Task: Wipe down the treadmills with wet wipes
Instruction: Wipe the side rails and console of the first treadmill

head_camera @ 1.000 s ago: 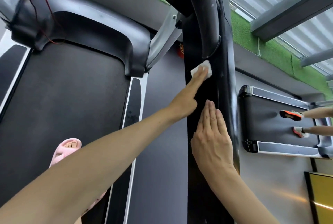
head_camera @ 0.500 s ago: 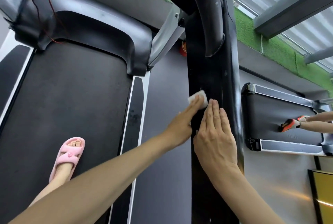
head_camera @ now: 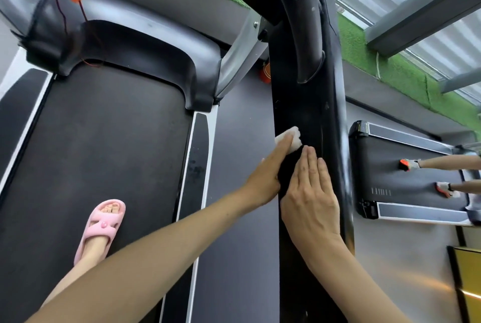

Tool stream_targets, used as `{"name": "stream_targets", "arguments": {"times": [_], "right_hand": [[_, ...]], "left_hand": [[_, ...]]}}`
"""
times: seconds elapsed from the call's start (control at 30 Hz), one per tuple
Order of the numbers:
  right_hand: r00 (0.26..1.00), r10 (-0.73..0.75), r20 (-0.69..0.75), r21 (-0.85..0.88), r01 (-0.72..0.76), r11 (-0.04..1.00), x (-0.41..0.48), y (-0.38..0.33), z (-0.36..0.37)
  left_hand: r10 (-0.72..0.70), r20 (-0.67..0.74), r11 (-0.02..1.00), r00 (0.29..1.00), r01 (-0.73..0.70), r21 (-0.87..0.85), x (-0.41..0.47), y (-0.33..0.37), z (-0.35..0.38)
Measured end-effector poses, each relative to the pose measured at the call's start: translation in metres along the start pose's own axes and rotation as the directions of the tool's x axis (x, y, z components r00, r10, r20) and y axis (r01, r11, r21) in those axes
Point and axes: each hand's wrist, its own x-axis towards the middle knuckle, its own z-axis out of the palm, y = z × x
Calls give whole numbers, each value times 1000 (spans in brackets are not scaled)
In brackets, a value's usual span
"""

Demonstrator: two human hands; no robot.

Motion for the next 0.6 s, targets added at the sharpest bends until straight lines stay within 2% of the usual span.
{"name": "stream_targets", "arguments": {"times": [0.07,0.1,0.2,0.3,0.37,0.4,0.47,0.53,0.6], "right_hand": [[1000,9,9,33,-9,999,-4,2,0],[1000,16,-12,41,-16,999,-5,3,0],[999,-30,-31,81,33,996,-9,3,1],[999,-32,-39,44,33,998,-7,1,0],[1000,-18,21,72,16,997,-13,1,0],[1000,15,12,48,-15,999,-18,0,1],[998,-9,-67,147,18,989,-23,5,5],[997,-8,-71,186,21,982,-26,6,4],[998,-33,-56,167,42,985,-27,6,2]], "left_hand": [[-124,-38,992,992,125,23,27,-5,-14],[-143,-62,988,988,146,51,39,-5,-18],[-96,-87,993,992,101,60,33,4,-9],[15,-22,996,1000,-13,86,-16,2,18],[40,-8,998,999,-39,46,-28,-3,20],[31,-32,999,999,-30,43,-19,-4,14],[-51,-97,997,994,56,51,12,-3,0],[-90,-136,993,987,100,67,36,3,-9],[-94,-96,995,991,97,30,32,12,-2]]}}
